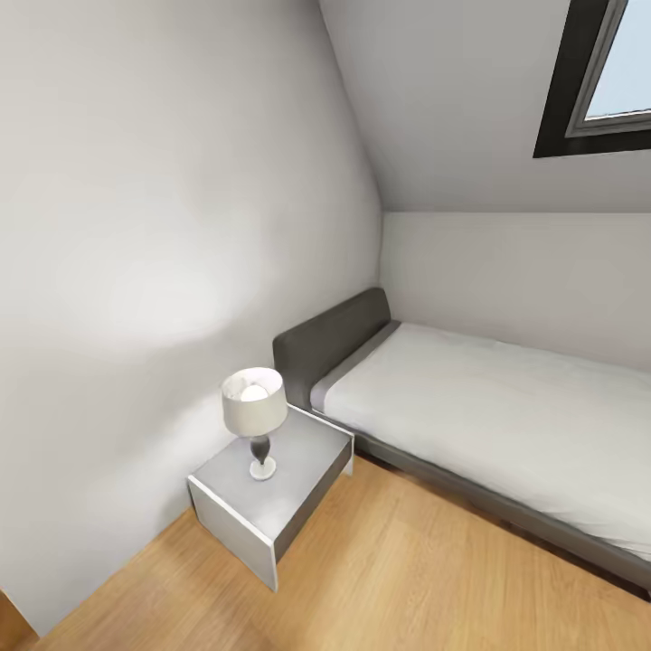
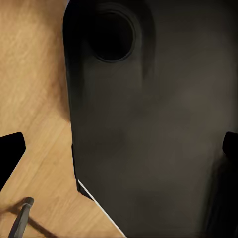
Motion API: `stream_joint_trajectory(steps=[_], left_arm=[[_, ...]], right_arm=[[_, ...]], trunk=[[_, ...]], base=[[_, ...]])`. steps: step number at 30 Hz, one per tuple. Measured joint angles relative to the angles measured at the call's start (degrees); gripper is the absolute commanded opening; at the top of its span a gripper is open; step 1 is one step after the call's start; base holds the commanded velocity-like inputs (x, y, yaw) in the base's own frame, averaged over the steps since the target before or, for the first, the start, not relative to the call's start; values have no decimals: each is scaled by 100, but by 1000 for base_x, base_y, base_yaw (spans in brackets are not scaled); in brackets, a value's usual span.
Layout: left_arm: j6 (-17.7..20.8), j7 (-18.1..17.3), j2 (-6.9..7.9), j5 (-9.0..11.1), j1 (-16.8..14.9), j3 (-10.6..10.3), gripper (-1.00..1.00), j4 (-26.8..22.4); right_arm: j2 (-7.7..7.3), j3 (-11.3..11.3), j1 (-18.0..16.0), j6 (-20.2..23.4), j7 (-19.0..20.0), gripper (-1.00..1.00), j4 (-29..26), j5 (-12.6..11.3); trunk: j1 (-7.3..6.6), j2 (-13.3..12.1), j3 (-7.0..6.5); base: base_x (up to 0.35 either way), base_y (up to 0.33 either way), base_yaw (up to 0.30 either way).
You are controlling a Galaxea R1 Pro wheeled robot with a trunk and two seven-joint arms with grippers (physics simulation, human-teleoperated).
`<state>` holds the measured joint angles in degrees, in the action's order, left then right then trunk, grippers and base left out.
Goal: Attach the digital camera to the camera tripod in the bedroom.
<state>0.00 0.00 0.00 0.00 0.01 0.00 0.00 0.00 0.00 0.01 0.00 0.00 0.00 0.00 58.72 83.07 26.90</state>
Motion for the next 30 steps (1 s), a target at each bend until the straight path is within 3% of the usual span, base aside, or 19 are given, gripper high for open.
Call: stream_joint_trajectory(steps=[7, 17, 23, 30], left_arm=[[-11, 3, -43, 24, 190, 3, 100, -106], [-21, 5, -10, 24, 214, 1, 100, -120], [-17, 7, -9, 24, 215, 0, 100, -121], [-10, 8, -8, 24, 215, 0, 100, -120]], right_arm=[[-214, -2, -67, -123, 22, 100, -15, -10], [-236, 11, -68, -383, 9, 100, -32, -13], [-237, 8, -68, -577, 0, 100, -32, -15], [-237, 8, -68, -802, -5, 100, -32, -16]], trunk=[[0, -1, -2], [0, -1, -2], [1, -1, 1], [1, -1, 15]], base=[[0, 0, 0], [0, -21, 0], [0, -228, 59], [0, -296, 234]])
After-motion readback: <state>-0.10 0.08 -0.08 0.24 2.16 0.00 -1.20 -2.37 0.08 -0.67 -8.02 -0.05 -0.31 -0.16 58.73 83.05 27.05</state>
